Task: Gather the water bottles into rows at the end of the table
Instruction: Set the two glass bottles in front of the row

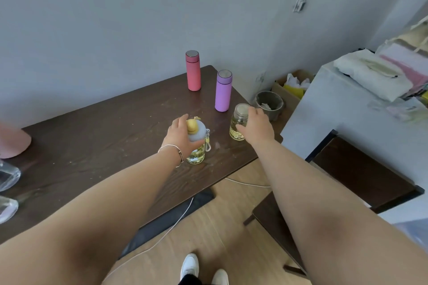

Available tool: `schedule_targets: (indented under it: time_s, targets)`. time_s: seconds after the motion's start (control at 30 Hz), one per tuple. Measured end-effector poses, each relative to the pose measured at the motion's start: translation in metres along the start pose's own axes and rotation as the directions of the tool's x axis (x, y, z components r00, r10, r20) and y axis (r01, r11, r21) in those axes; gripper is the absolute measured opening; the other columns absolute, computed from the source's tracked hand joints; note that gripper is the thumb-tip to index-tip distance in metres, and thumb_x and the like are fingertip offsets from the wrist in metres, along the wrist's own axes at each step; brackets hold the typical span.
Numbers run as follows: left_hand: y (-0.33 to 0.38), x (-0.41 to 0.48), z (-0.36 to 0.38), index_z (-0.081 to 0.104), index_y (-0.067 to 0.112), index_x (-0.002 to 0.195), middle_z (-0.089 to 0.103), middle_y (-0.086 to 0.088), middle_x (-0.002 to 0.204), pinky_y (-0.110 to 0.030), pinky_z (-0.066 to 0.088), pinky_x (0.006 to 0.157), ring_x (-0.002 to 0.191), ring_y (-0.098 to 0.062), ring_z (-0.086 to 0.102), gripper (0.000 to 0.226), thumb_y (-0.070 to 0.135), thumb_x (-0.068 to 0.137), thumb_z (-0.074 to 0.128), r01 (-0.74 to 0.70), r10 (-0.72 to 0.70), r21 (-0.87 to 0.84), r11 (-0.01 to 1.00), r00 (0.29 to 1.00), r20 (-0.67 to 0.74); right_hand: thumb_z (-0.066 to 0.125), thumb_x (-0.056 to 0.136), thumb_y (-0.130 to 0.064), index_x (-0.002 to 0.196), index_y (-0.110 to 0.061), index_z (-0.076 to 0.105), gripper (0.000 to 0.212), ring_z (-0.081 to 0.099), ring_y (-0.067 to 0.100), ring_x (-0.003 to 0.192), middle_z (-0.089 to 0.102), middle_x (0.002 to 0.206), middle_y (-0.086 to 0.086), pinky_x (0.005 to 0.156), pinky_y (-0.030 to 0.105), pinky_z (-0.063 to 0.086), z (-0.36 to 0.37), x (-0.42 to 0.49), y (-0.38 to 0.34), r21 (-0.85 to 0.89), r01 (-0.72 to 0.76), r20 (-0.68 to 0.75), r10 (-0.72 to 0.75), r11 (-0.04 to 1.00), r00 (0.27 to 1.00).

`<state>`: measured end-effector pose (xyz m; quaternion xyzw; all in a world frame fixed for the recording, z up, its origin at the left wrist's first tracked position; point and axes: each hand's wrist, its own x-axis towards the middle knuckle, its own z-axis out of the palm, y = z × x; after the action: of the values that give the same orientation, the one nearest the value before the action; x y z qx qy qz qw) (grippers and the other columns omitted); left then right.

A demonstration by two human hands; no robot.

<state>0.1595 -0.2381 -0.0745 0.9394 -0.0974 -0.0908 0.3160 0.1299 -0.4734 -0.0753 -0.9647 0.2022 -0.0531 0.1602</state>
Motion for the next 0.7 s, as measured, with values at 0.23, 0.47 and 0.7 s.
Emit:
schedule_targets:
  time_s: [0.23, 0.47, 0.7]
  targets:
    - [-0.021, 0.003, 0.017, 0.031, 0.027, 0.142, 0.040, 0.003, 0.139, -0.026, 0.036, 0.088, 0.113, -0.015, 0.048, 0.089, 0.033, 0.071, 0.083, -0.027, 0.020, -0.206, 0.978, 0.999, -0.033, 0.074, 0.083, -0.038, 0.146, -0.019, 0.028, 0.080, 0.048, 0.032, 0.123, 0.039, 0.141, 0.013, 0.092, 0.043, 0.050, 0.031, 0.036, 0.007, 0.112, -0.114, 0.034, 0.111, 0.987, 0.993]
    - [-0.031, 0.013, 0.024, 0.034, 0.031, 0.139, 0.044, 0.014, 0.125, -0.025, 0.039, 0.087, 0.106, -0.010, 0.049, 0.090, 0.030, 0.066, 0.087, -0.045, 0.034, -0.280, 0.959, 0.998, -0.044, 0.080, 0.080, -0.030, 0.150, -0.032, 0.015, 0.096, 0.053, 0.033, 0.122, 0.035, 0.145, 0.012, 0.099, 0.043, 0.048, 0.065, 0.048, 0.014, 0.272, -0.174, 0.107, 0.150, 0.946, 0.983]
    - [-0.042, 0.020, 0.024, 0.033, 0.029, 0.140, 0.047, 0.014, 0.126, -0.025, 0.039, 0.088, 0.109, -0.013, 0.050, 0.096, 0.023, 0.063, 0.089, -0.071, 0.072, -0.282, 0.957, 0.997, -0.008, 0.081, 0.079, -0.023, 0.148, -0.033, 0.022, 0.092, 0.051, 0.028, 0.124, 0.037, 0.145, 0.009, 0.099, 0.042, 0.047, 0.079, 0.049, 0.013, 0.392, -0.154, 0.005, 0.166, 0.907, 0.986]
